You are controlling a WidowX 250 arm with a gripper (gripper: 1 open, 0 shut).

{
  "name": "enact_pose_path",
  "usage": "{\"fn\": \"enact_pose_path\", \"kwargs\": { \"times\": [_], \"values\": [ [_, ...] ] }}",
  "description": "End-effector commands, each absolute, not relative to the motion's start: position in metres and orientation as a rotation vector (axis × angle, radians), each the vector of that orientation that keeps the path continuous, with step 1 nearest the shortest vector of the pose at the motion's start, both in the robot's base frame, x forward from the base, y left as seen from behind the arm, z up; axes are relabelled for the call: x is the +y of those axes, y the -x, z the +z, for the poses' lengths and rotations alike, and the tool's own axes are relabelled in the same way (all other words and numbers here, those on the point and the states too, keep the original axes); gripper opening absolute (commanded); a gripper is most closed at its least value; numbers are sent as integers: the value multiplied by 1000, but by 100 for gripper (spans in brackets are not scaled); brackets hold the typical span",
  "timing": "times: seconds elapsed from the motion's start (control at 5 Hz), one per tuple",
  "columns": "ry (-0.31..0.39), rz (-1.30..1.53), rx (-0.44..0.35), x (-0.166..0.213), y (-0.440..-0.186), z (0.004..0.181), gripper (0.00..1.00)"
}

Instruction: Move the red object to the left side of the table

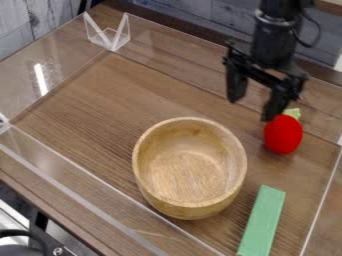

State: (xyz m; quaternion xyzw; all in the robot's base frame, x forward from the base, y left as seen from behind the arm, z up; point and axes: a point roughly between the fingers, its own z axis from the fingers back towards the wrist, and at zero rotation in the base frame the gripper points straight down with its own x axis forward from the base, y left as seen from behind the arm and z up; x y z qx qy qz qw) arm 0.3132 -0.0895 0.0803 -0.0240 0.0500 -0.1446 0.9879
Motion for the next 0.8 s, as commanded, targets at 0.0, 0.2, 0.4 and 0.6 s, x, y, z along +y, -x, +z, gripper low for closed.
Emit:
{"fn": "enact_pose_path", "kwargs": {
  "times": [0.0,0.2,0.4,0.6],
  "values": [
    [67,-315,8,-117,-328,88,100],
    [71,-318,-15,-129,-339,92,100],
    [80,-307,-21,-135,-349,93,100],
    [83,-286,-14,-140,-348,74,100]
  ]
}}
